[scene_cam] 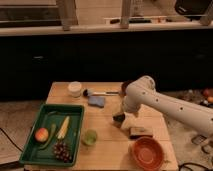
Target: Stack cups on top of each other
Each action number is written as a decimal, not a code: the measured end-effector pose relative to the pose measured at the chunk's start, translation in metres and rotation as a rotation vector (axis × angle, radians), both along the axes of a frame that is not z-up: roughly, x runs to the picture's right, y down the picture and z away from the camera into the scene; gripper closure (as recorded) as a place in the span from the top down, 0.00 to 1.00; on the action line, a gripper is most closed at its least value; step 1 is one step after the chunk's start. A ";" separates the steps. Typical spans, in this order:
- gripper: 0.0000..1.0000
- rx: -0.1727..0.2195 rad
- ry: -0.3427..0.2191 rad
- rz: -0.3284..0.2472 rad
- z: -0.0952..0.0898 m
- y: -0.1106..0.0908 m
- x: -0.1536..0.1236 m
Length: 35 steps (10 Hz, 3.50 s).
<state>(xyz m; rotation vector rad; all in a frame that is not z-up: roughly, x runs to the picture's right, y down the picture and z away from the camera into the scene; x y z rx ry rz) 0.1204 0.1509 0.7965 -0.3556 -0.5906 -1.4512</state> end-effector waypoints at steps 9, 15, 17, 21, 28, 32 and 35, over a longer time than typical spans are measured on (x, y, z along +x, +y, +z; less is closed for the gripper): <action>0.80 -0.011 -0.048 -0.036 -0.009 0.006 -0.019; 0.80 -0.052 -0.051 -0.062 0.007 0.023 -0.035; 0.80 -0.065 -0.045 -0.072 0.012 0.025 -0.038; 0.58 -0.090 -0.004 -0.096 0.024 0.032 -0.043; 0.00 -0.111 0.026 -0.120 0.028 0.030 -0.046; 0.00 -0.120 0.046 -0.142 0.030 0.024 -0.049; 0.00 -0.118 0.052 -0.144 0.027 0.018 -0.046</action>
